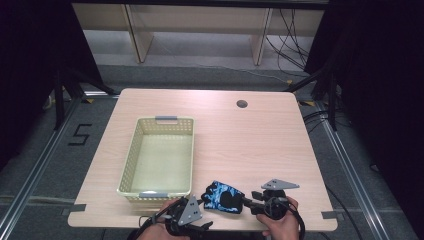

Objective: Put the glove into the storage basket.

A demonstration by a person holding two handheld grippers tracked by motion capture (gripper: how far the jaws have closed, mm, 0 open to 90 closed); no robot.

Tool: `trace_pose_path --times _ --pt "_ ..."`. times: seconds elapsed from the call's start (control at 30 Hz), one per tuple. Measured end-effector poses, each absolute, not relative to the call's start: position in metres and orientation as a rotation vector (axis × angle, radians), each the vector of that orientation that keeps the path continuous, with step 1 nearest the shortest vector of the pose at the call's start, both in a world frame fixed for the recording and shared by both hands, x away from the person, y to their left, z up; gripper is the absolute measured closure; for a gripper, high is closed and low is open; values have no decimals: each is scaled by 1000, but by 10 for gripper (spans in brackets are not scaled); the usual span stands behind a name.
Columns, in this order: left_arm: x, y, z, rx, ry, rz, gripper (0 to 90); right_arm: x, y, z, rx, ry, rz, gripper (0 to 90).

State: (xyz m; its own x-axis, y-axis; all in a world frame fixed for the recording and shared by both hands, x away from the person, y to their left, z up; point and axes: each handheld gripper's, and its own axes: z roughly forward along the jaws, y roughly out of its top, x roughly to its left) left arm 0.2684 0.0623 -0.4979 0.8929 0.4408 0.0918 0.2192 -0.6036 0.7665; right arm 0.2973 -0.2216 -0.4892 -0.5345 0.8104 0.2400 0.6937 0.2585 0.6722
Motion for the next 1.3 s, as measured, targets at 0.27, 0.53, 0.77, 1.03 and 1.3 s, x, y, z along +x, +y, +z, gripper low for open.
trace_pose_path --times 0.27,0.53,0.77,1.03,1.3 --pt "274 54 -502 2269 483 354 339 298 -221 -491 1400 2370 1169 538" --pt "278 46 -509 2298 507 396 384 297 -221 -491 1398 2390 1147 536" --pt "279 41 -512 2321 502 419 431 297 -221 -491 1390 2392 1160 523" --pt "279 38 -512 2331 468 429 641 298 -222 -491 1378 2390 1151 524" --pt "277 37 -513 2347 409 409 823 301 -231 -496 1493 2357 1165 554"
